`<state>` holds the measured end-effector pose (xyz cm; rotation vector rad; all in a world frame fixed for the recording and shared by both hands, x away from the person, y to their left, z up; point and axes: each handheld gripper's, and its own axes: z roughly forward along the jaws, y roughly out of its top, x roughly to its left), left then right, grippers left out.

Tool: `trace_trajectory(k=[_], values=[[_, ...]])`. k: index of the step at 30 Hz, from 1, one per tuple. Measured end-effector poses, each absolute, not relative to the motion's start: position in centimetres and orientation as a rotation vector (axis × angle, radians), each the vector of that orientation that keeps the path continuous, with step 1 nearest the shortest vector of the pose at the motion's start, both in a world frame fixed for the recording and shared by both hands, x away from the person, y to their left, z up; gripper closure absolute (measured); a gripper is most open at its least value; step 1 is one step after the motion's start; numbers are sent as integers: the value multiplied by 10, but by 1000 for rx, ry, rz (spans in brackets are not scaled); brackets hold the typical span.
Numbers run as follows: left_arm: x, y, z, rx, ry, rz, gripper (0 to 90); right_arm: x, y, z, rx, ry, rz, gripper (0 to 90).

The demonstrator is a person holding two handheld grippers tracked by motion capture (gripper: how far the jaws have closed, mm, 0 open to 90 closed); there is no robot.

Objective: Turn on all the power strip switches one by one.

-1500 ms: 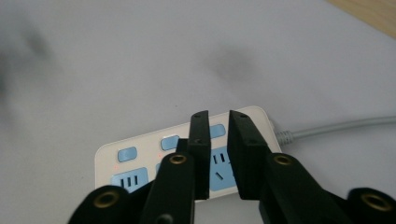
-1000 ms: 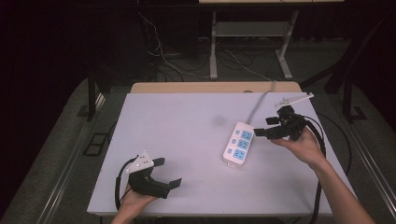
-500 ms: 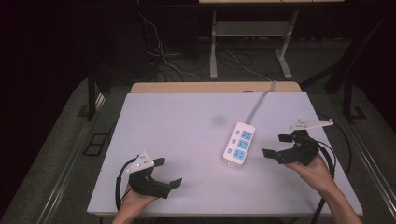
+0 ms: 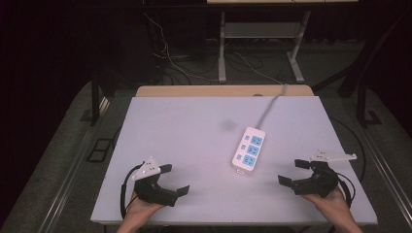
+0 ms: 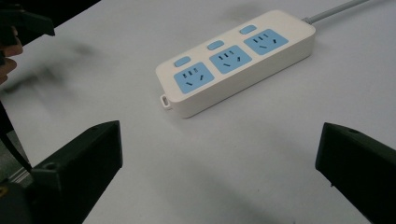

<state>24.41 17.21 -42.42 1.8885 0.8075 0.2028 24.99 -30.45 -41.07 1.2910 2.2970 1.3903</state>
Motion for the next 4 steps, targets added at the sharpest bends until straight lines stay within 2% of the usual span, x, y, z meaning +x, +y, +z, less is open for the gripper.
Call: trace_trajectory(k=[4], values=[[245,171,-424,1894,805,203,0,244,-306,-416,1296,2268,1420,6]])
